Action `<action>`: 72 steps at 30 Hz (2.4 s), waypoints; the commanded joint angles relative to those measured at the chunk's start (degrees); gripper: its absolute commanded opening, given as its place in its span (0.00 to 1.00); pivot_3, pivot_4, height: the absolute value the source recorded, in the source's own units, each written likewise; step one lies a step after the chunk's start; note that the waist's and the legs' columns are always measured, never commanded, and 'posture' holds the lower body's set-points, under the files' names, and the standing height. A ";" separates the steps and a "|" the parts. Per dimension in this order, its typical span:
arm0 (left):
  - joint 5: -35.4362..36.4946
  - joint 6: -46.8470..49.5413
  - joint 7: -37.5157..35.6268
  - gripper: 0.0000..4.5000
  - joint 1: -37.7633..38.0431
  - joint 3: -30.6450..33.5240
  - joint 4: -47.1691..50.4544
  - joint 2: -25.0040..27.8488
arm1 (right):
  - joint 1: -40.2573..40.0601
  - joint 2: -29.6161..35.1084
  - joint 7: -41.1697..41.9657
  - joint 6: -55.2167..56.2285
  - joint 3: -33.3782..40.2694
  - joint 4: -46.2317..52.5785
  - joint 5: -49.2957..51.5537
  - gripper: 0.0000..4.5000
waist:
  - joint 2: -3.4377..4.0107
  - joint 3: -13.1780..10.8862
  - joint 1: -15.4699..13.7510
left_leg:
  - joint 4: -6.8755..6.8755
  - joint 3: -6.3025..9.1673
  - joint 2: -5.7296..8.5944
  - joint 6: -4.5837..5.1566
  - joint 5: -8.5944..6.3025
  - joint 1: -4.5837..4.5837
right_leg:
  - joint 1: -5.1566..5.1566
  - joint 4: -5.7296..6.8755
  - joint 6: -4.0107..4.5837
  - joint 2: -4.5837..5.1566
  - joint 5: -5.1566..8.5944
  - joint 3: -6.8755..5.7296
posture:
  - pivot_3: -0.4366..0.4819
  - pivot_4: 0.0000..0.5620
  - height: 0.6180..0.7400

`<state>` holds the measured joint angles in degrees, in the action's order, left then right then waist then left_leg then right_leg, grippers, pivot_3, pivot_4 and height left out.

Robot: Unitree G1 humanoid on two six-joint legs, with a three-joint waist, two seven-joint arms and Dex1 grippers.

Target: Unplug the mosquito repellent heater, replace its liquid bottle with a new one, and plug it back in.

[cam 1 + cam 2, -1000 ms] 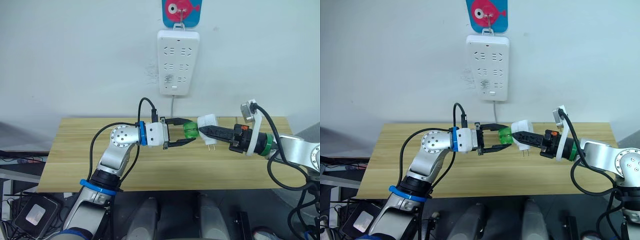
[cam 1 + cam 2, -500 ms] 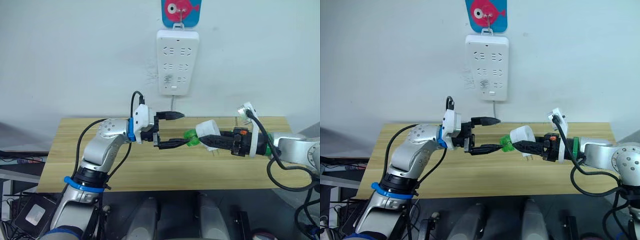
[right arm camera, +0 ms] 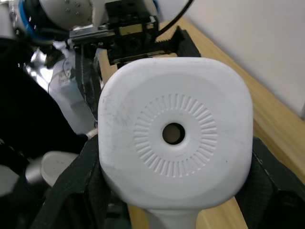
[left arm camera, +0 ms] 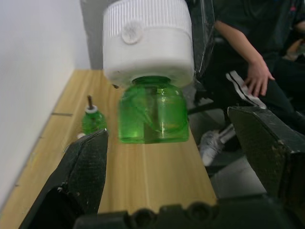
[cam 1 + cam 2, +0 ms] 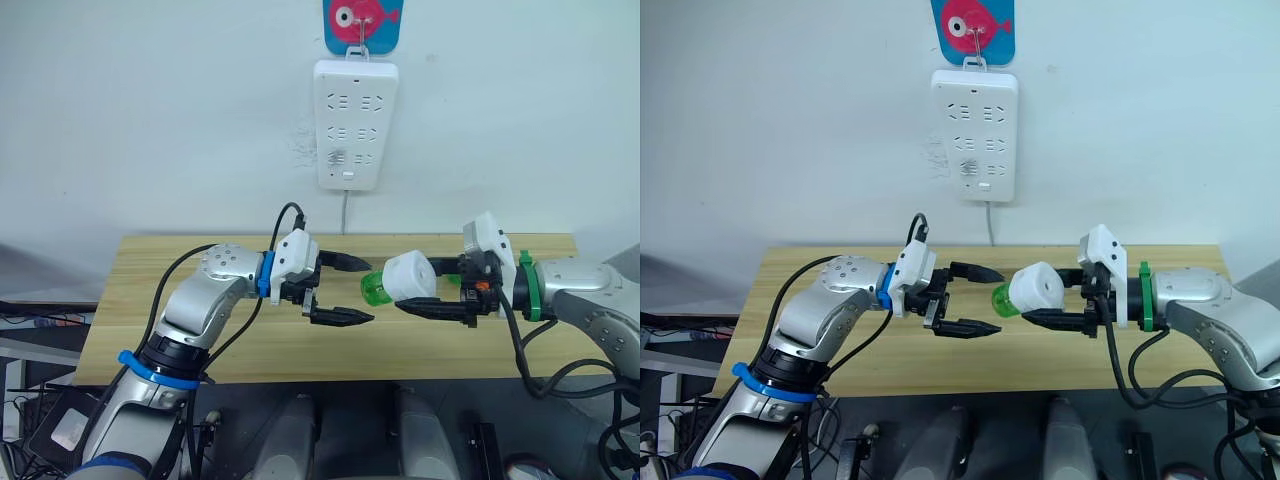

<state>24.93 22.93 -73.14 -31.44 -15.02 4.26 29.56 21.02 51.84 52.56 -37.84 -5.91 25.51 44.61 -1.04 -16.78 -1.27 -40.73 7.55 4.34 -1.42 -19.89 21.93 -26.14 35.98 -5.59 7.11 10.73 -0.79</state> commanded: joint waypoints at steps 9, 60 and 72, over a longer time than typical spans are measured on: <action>-1.80 -2.68 0.77 1.00 -0.36 -0.46 1.32 -1.57 | -1.38 -1.91 5.40 5.18 0.83 4.31 -5.76 0.67 | 0.00 0.00 -0.03 | 0.00 0.04 0.00 0.00 0.00 -0.01 | 0.00 0.00 0.00 0.01 0.00 0.02 | 0.54 0.54 1.00; 23.98 36.73 -3.96 1.00 -7.80 8.41 -2.11 2.66 | 6.56 -14.01 12.07 90.22 -6.28 -22.55 -27.66 0.67 | 0.02 0.00 1.51 | -0.02 0.09 0.01 -0.06 0.02 -0.08 | -0.02 0.06 0.00 -0.02 0.00 0.04 | 0.54 0.53 1.00; 25.45 38.34 -2.30 0.53 -7.57 9.08 -1.65 1.66 | 6.42 -13.97 11.29 89.58 -6.95 -21.31 -27.93 0.67 | 0.02 0.00 1.52 | -0.02 0.10 0.01 -0.06 0.02 -0.08 | -0.02 0.07 0.00 -0.02 0.01 0.04 | 0.54 0.53 1.00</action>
<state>49.99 61.09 -76.91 -38.61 -6.76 1.78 31.63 27.47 37.97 64.52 50.97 -12.51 0.57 15.46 -1.03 -16.78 0.25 -40.74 7.66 4.35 -1.48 -19.87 21.85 -26.16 36.04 -5.58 7.09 10.74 -0.75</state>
